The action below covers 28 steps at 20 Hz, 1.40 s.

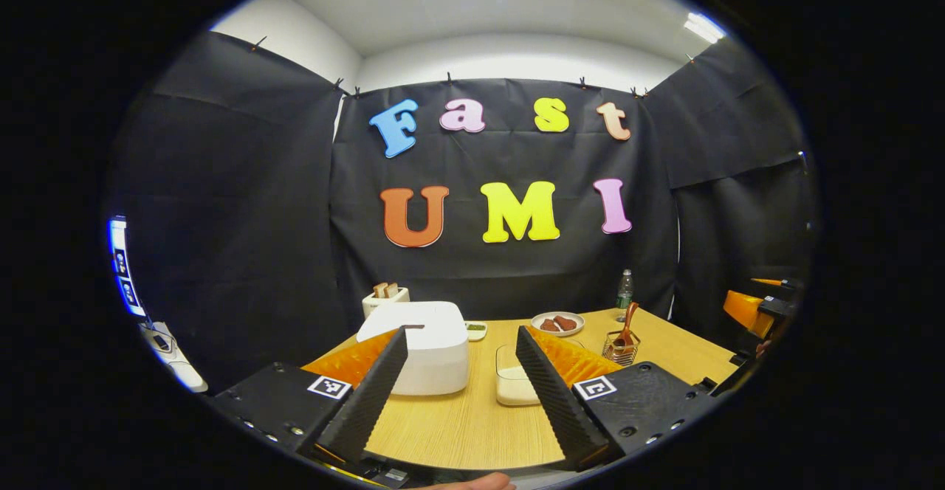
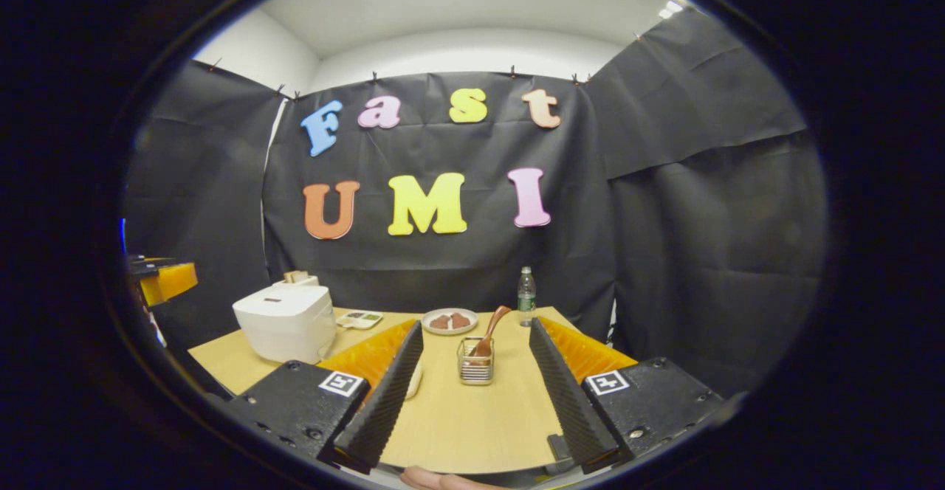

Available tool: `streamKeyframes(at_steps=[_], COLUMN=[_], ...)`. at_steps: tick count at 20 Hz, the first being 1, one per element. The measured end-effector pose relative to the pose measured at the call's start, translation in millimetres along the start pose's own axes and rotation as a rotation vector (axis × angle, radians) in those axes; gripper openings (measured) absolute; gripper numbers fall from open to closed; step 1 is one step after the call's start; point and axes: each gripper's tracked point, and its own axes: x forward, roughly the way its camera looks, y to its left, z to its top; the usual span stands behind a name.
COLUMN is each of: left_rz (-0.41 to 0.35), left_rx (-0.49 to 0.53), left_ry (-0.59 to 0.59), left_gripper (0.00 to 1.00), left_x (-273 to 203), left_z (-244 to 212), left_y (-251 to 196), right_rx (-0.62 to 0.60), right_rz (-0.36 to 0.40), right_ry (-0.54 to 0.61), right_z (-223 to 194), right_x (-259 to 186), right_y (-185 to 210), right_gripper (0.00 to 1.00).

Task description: Close the left gripper, press the button to open the rice cooker; take a wooden spoon from the chopstick holder with the right hand, scoop a spoonful of rice and pour it into the rice cooker, then put the wooden spoon back into the chopstick holder.

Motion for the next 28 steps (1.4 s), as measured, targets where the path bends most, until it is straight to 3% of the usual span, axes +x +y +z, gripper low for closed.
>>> streamKeyframes(at_steps=[4, 12, 17, 28], left_rz=[0.032, 0.018, 0.018, 0.032], left_rx=[-0.004, 0.042, 0.054, 0.017], left_ry=[0.001, -0.019, -0.036, -0.01], left_gripper=[0.94, 0.94, 0.95, 0.96], left_x=[-5.0, -16.6, -23.3, -23.2], left_z=[0.8, 5.2, 9.2, 6.1], left_y=[2.1, -9.4, -9.2, 4.9], right_rx=[-0.012, -0.055, 0.004, -0.014], right_rz=[0.01, 0.014, 0.015, 0.03], right_ry=[-0.016, -0.018, 0.009, -0.024], right_z=[8.4, 14.7, 14.8, 34.7], right_x=[-3.1, 0.0, 2.9, -10.8], right_y=[11.1, 19.8, 13.3, 18.6], right_gripper=[0.93, 0.94, 0.94, 0.93])
